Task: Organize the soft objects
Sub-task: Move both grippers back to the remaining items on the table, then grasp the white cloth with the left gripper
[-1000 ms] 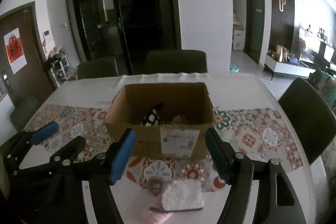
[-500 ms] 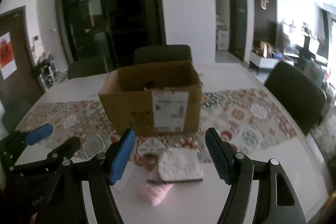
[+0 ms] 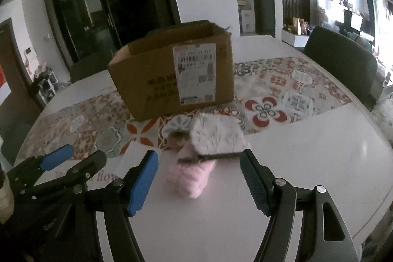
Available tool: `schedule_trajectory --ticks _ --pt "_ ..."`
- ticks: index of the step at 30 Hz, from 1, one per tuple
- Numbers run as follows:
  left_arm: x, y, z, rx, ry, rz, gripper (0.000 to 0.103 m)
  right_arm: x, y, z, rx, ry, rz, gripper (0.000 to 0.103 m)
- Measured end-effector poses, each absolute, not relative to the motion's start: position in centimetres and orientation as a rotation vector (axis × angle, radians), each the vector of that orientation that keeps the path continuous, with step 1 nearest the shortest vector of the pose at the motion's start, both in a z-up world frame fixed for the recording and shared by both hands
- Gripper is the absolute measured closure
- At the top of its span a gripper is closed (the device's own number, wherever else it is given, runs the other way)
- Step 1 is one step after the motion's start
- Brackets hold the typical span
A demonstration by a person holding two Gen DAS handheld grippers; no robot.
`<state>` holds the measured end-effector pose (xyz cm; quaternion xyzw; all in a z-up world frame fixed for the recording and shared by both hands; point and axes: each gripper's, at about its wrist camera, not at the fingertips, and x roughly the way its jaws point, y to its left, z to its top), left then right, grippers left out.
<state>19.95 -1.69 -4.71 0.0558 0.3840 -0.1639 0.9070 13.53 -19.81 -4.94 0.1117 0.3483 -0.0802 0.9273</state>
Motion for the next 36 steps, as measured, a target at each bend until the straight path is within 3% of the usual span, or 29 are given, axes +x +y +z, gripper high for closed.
schedule_trajectory --ticks 8,36 --pt "20.9 -1.0 -7.6 0.143 0.819 -0.433 0.037 12.9 -17.6 -6.2 0.167 0.675 -0.246 0.033" --pt "26.0 -3.6 -13.8 0.235 0.935 -0.518 0.038 18.3 -18.9 -12.4 0.327 0.899 -0.24 0.033"
